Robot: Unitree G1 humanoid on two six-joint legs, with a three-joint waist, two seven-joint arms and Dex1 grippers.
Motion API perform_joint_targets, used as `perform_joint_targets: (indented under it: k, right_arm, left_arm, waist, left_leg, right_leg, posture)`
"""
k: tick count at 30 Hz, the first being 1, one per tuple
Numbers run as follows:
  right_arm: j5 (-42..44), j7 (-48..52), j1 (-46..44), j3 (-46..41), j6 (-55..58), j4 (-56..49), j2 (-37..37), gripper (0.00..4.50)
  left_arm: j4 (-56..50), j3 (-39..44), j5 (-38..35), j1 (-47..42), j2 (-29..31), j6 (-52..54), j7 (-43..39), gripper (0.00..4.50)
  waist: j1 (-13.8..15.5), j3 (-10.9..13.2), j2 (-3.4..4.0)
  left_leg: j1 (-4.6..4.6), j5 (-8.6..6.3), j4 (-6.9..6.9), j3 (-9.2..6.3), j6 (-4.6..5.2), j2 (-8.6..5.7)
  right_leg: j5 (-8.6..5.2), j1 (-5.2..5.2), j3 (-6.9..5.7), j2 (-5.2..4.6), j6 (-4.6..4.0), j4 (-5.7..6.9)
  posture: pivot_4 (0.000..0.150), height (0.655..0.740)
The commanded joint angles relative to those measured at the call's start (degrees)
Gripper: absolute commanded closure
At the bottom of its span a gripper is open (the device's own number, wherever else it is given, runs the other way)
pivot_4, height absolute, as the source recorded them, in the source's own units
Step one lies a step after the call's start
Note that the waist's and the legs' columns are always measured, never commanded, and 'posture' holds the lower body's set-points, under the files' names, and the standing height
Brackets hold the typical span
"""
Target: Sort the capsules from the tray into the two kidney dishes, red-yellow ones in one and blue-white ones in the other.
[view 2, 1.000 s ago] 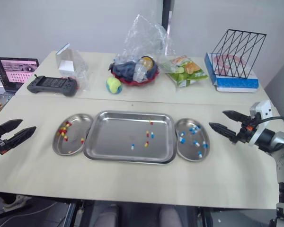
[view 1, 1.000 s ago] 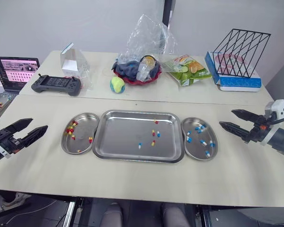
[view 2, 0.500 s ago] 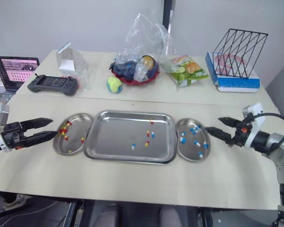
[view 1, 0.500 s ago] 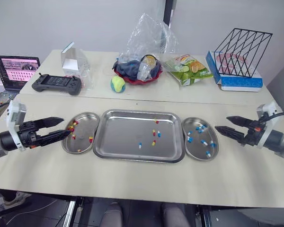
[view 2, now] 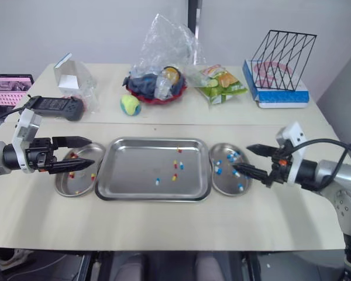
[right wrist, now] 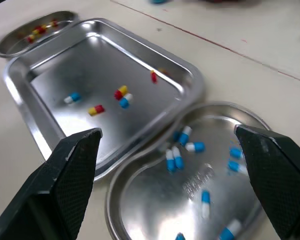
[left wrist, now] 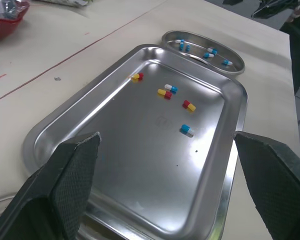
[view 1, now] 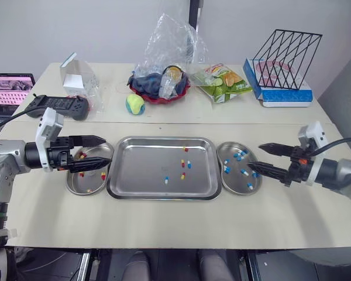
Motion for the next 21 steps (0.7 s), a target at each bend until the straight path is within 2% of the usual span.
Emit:
perform_joint_targets:
  k: [1,5,9,13,17,21]
  right_arm:
    - [2.25,-2.56,-2.70,3.32,1.93,-5.15,2.09,0.00]
    - [0.93,-6.51,-5.08,10.67,1.58,-10.74,7.41,0.00]
    - [-2.43,-11.06,-7.33,18.42,0.86,-10.83,14.56,0.00]
    - [-13.37,-15.92,-10.63,30.64,-3.52,-6.25,22.29,0.00]
    - [-17.31,-20.52,-12.36,33.71,-3.26,-2.72,28.34,0.00]
    - [-21.30,-20.91,-13.84,37.92,-3.30,-0.82,30.85,0.00]
  left_arm:
    - [-0.60,4.17,-1.44,0.67,0.72,-0.24,1.41,0.01]
    - [0.67,9.70,-1.21,4.88,3.11,-1.37,1.35,0.01]
    - [-2.50,14.01,-1.18,12.38,2.89,-2.12,1.76,0.01]
    - [-6.70,20.33,-1.91,20.05,1.41,-2.61,3.56,0.01]
    - [-10.48,24.46,-4.08,25.08,-0.09,-1.13,4.33,0.01]
    - [-13.81,27.34,-4.86,29.24,-1.23,-0.69,6.33,0.01]
  waist:
    - [0.09,0.00,-0.01]
    - [-0.38,0.00,0.00]
    - [-0.80,0.01,0.01]
    - [-0.82,0.00,-0.04]
    - [-0.46,-0.01,-0.08]
    - [-0.42,-0.01,-0.08]
  left_leg:
    - [-0.05,0.00,0.00,-0.09,0.00,0.00]
    - [-0.18,0.01,0.03,-0.28,0.00,0.00]
    - [-0.20,0.02,0.02,-0.30,-0.01,-0.01]
    - [-0.24,0.05,0.02,-0.36,-0.07,0.00]
    - [-0.31,0.07,0.03,-0.40,-0.11,0.00]
    - [-0.28,0.08,0.01,-0.41,-0.12,0.00]
  right_leg:
    - [0.00,0.00,-0.09,0.01,0.00,0.00]
    - [-0.01,-0.08,-0.24,0.02,-0.03,0.02]
    - [-0.01,-0.09,-0.29,-0.02,-0.04,0.02]
    - [-0.02,-0.14,-0.35,-0.01,-0.05,0.07]
    - [-0.02,-0.15,-0.44,-0.06,-0.05,0.08]
    - [-0.02,-0.13,-0.45,-0.06,-0.06,0.09]
  posture:
    - [0.150,0.7289]
    - [0.150,0.7289]
    - [0.150,0.7289]
    - [0.150,0.7289]
    - [0.150,0.7289]
    - [0.150,0.7289]
